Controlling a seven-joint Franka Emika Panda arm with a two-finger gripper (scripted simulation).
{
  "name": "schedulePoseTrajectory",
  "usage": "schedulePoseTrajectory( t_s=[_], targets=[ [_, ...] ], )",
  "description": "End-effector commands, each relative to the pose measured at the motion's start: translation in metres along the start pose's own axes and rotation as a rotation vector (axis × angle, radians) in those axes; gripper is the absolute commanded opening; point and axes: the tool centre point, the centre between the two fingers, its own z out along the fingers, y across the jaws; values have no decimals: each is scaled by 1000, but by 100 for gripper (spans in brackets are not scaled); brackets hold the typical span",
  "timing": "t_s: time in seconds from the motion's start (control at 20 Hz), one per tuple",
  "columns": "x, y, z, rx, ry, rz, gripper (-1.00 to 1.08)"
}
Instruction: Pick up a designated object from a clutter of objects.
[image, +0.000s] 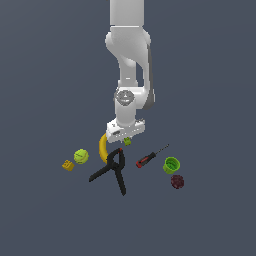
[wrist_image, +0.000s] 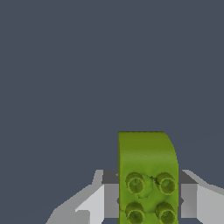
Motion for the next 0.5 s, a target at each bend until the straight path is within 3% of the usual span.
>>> schedulePoseTrajectory(
  t_s=[0.0,0.45],
  targets=[
    [0,0,0,0,0,0,-100],
    [0,0,-1,0,1,0,-100]
  ],
)
